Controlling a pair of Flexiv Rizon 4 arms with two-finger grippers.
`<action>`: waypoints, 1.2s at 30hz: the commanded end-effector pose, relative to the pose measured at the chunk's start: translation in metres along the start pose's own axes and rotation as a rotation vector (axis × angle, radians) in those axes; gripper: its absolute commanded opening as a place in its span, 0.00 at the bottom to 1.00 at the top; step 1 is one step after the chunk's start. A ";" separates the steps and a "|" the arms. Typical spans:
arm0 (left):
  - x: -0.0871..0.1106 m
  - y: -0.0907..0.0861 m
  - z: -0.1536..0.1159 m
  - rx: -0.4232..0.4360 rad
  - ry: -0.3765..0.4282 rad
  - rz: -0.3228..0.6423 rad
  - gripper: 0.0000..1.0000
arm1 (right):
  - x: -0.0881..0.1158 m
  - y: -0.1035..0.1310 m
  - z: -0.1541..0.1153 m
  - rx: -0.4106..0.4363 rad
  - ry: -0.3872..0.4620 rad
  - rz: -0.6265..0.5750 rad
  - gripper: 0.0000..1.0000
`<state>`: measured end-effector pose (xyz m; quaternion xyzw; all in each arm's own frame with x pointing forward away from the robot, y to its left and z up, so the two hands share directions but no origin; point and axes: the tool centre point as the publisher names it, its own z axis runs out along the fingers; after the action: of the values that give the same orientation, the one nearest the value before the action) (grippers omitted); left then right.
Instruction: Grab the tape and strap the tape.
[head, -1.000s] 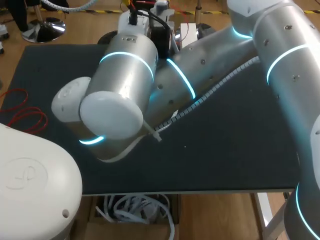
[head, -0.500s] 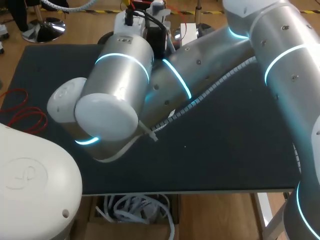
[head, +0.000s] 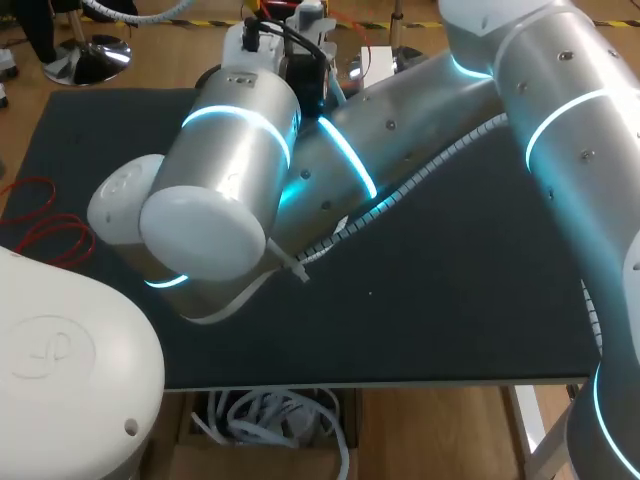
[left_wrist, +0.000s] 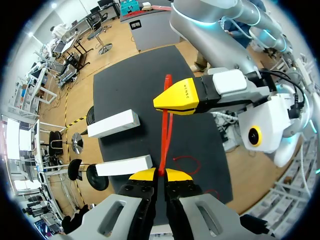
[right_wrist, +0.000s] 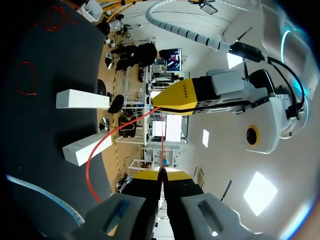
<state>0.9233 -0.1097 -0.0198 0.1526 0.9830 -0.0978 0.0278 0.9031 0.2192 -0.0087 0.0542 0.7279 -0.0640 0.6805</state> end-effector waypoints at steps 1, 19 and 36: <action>0.000 0.000 -0.001 -0.003 0.003 -0.001 0.00 | 0.005 0.002 -0.001 0.013 0.001 0.003 0.00; 0.000 0.000 -0.001 -0.003 0.003 -0.001 0.00 | 0.005 0.009 0.004 0.012 0.002 0.001 0.00; 0.000 0.000 -0.001 -0.003 0.003 -0.001 0.00 | -0.001 -0.001 0.001 0.025 0.006 0.018 0.00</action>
<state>0.9235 -0.1094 -0.0198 0.1525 0.9831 -0.0977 0.0278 0.9097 0.2205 -0.0104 0.0688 0.7275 -0.0650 0.6795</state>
